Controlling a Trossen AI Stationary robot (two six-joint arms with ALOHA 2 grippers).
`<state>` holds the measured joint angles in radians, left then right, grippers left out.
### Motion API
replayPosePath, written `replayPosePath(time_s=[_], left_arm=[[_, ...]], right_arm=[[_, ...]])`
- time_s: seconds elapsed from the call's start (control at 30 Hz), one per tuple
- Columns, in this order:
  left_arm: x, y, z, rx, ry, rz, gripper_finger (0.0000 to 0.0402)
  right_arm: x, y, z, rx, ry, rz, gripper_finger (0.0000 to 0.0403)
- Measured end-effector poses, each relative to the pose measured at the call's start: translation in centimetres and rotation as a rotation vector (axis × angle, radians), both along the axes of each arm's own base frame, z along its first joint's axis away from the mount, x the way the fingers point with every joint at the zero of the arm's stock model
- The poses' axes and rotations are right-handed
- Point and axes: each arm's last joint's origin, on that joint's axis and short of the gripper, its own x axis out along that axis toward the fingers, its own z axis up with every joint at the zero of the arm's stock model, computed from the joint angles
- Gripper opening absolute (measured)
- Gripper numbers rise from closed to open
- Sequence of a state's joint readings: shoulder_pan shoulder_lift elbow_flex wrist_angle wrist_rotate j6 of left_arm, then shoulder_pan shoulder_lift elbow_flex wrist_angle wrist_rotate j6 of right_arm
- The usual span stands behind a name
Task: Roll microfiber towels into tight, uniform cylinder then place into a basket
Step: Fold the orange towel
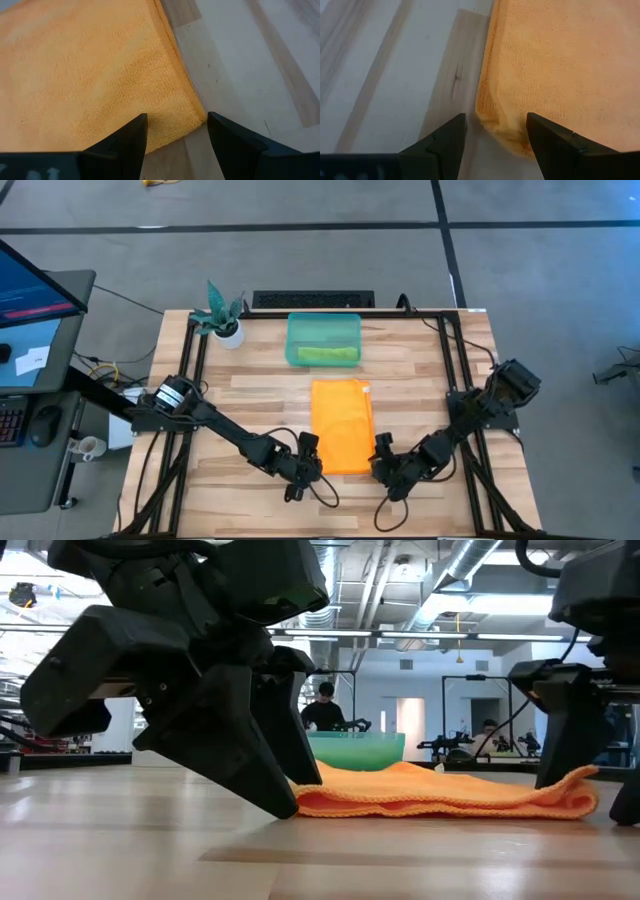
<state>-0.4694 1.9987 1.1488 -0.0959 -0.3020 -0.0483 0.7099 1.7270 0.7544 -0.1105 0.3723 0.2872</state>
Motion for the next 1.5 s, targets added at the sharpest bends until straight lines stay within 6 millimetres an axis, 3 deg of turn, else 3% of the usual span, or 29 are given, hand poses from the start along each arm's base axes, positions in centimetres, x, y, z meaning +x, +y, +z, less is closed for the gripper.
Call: replayPosePath(time_s=[0.2,0.37,0.6,0.83,0.97,1.13,1.3,1.5], left_arm=[[0.0,0.0,0.0,0.004,0.0,0.003,0.0199],[0.0,0.0,0.0,0.005,0.001,0.003,0.0182],[-0.1,0.1,-0.1,0.001,0.007,-0.001,0.0108],[0.0,0.1,0.0,0.015,-0.003,-0.021,0.0034],[0.1,-0.1,0.1,0.009,-0.015,-0.024,0.0004],[-0.1,-0.8,0.2,-0.001,-0.034,-0.04,0.0002],[-0.6,-1.8,0.2,0.004,-0.048,-0.033,0.0001],[-0.9,-2.8,0.6,0.008,-0.073,-0.013,0.0]], right_arm=[[0.4,-0.2,-0.1,0.01,-0.003,-0.006,0.023],[0.5,-0.4,-0.2,0.015,0.015,-0.013,0.0183],[0.5,-0.4,-0.2,0.019,0.02,-0.011,0.0079],[0.6,-0.4,-0.1,0.01,0.027,-0.012,0.0015],[0.9,-0.2,0.2,0.006,0.032,-0.014,0.0007],[1.0,0.1,0.6,0.011,0.047,-0.027,0.002],[1.1,0.7,1.2,0.017,0.052,-0.023,0.0008],[1.4,2.4,2.7,0.047,0.019,0.01,0.0014]])
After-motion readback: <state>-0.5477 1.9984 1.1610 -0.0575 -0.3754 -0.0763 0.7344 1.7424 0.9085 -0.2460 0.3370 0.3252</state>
